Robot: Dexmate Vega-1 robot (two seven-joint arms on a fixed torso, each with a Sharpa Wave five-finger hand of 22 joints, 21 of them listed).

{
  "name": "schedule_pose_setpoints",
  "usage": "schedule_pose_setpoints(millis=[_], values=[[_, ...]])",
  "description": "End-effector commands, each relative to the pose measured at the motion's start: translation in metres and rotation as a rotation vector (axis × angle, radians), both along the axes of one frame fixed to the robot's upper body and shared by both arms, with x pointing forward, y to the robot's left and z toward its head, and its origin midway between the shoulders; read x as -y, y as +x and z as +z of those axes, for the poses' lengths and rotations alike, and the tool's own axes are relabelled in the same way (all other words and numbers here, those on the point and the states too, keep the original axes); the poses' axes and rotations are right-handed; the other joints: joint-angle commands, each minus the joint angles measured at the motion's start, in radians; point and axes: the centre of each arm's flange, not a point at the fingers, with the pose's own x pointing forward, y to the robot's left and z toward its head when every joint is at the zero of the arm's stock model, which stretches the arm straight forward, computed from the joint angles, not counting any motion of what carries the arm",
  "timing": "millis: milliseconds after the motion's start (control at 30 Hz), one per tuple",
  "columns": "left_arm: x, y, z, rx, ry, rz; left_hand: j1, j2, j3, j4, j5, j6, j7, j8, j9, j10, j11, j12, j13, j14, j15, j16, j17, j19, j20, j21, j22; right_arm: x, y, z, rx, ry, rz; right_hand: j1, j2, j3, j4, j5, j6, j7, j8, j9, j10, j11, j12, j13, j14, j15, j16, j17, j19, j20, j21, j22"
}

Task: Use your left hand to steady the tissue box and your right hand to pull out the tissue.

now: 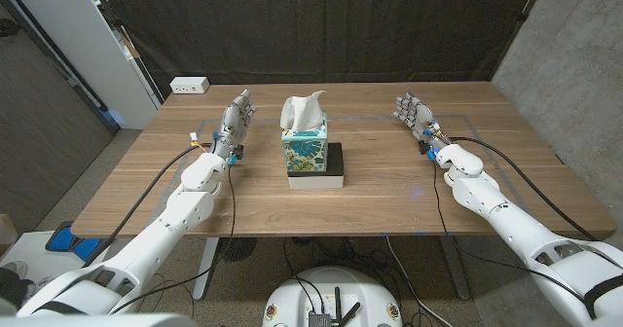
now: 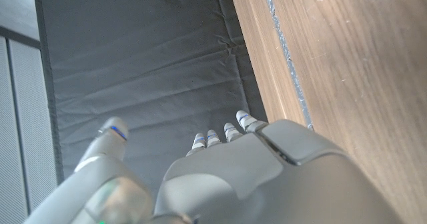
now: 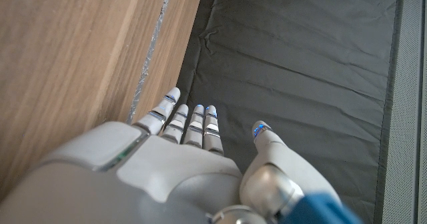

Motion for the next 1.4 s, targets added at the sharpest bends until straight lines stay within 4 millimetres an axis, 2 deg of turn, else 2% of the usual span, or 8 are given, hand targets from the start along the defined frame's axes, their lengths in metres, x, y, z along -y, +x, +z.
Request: schedule_pose_setpoints(millis=[33, 67, 167, 267, 300, 433, 667, 1400], values=[[-0.007, -0.009, 0.013, 0.113, 0.173, 0.173, 0.020, -0.056, -0.032, -0.023, 0.010, -0.363, 0.044, -0.005, 0.005, -0.249, 0.017, -0.002, 0.006, -0.212, -0.020, 0.002, 0.006, -0.024, -0.039, 0.000, 0.006, -0.004, 0.000, 0.001, -0.007, -0.015, -0.026, 0.001, -0.008, 0.001, -0.009, -0.001, 0.008, -0.001, 0.007, 0.003, 0.009, 0.007, 0.008, 0.004, 0.012, -0.018, 0.001, -0.001, 0.010, 0.000, -0.005, 0.002], [-0.008, -0.010, 0.014, 0.119, 0.185, 0.185, 0.022, -0.061, -0.035, -0.024, 0.012, -0.370, 0.046, -0.005, 0.005, -0.253, 0.017, -0.002, 0.006, -0.214, -0.018, 0.002, 0.006, -0.024, -0.038, 0.001, 0.006, -0.004, 0.000, 0.001, -0.007, -0.017, -0.027, 0.001, -0.008, 0.001, -0.009, -0.002, 0.010, 0.000, 0.008, 0.003, 0.010, 0.008, 0.008, 0.003, 0.013, -0.017, 0.001, -0.001, 0.012, 0.001, -0.005, 0.002], [-0.009, -0.014, 0.016, 0.135, 0.218, 0.242, 0.058, -0.110, -0.079, -0.027, 0.051, -0.463, 0.078, -0.005, 0.008, -0.304, 0.031, -0.002, 0.010, -0.247, -0.003, 0.001, 0.007, -0.039, -0.035, 0.000, 0.005, -0.004, -0.001, 0.002, -0.008, -0.019, -0.031, 0.000, -0.009, 0.000, -0.011, -0.002, 0.013, 0.001, 0.009, 0.003, 0.012, 0.013, 0.009, 0.003, 0.015, -0.015, 0.001, -0.002, 0.014, 0.004, -0.006, 0.002], [-0.009, -0.017, 0.016, 0.145, 0.239, 0.281, 0.080, -0.115, -0.097, -0.027, 0.071, -0.491, 0.089, -0.002, 0.010, -0.330, 0.046, -0.001, 0.012, -0.269, 0.012, -0.001, 0.008, -0.054, -0.024, -0.003, 0.005, -0.005, -0.001, 0.002, -0.006, -0.018, -0.034, -0.001, -0.012, -0.002, -0.014, -0.003, 0.017, 0.004, 0.010, 0.003, 0.017, 0.014, 0.010, 0.003, 0.018, -0.014, 0.002, -0.004, 0.016, 0.006, -0.007, 0.002], [-0.009, -0.018, 0.016, 0.152, 0.243, 0.294, 0.095, -0.115, -0.108, -0.028, 0.083, -0.496, 0.087, 0.004, 0.012, -0.338, 0.058, 0.001, 0.013, -0.270, 0.040, 0.003, 0.008, -0.057, -0.011, -0.003, 0.005, -0.005, -0.001, 0.002, -0.006, -0.018, -0.036, -0.001, -0.013, -0.003, -0.014, -0.004, 0.019, 0.004, 0.011, 0.003, 0.017, 0.014, 0.010, 0.003, 0.019, -0.014, 0.002, -0.004, 0.017, 0.007, -0.008, 0.002], [-0.009, -0.019, 0.015, 0.150, 0.260, 0.323, 0.135, -0.105, -0.127, -0.026, 0.101, -0.444, 0.089, 0.041, 0.022, -0.288, 0.058, 0.027, 0.016, -0.246, 0.034, 0.014, 0.008, -0.039, -0.010, 0.007, 0.005, -0.005, -0.001, 0.002, -0.009, -0.024, -0.038, -0.005, -0.016, -0.007, -0.016, -0.005, 0.027, 0.009, 0.013, 0.003, 0.024, 0.018, 0.012, 0.003, 0.023, -0.011, 0.003, -0.006, 0.021, 0.011, -0.010, 0.002], [-0.008, -0.020, 0.013, 0.153, 0.282, 0.349, 0.164, -0.086, -0.127, -0.023, 0.098, -0.441, 0.100, 0.052, 0.028, -0.279, 0.066, 0.030, 0.019, -0.247, 0.038, 0.011, 0.008, -0.031, -0.006, 0.009, 0.005, -0.004, -0.001, 0.003, -0.011, -0.025, -0.042, -0.012, -0.020, -0.013, -0.017, -0.007, 0.030, 0.011, 0.013, 0.003, 0.027, 0.017, 0.012, 0.003, 0.028, -0.009, 0.004, -0.008, 0.026, 0.014, -0.012, 0.002], [-0.007, -0.029, -0.003, 0.143, 0.254, 0.354, 0.194, -0.088, -0.140, -0.021, 0.099, -0.433, 0.100, 0.066, 0.033, -0.284, 0.068, 0.028, 0.022, -0.256, 0.039, 0.009, 0.007, -0.033, -0.007, 0.008, 0.006, -0.007, 0.001, 0.005, -0.016, -0.042, -0.052, -0.014, -0.028, -0.020, -0.033, -0.008, 0.032, 0.018, 0.011, 0.003, 0.030, 0.025, 0.010, 0.003, 0.030, -0.003, -0.001, -0.018, 0.031, 0.024, -0.023, 0.002]])
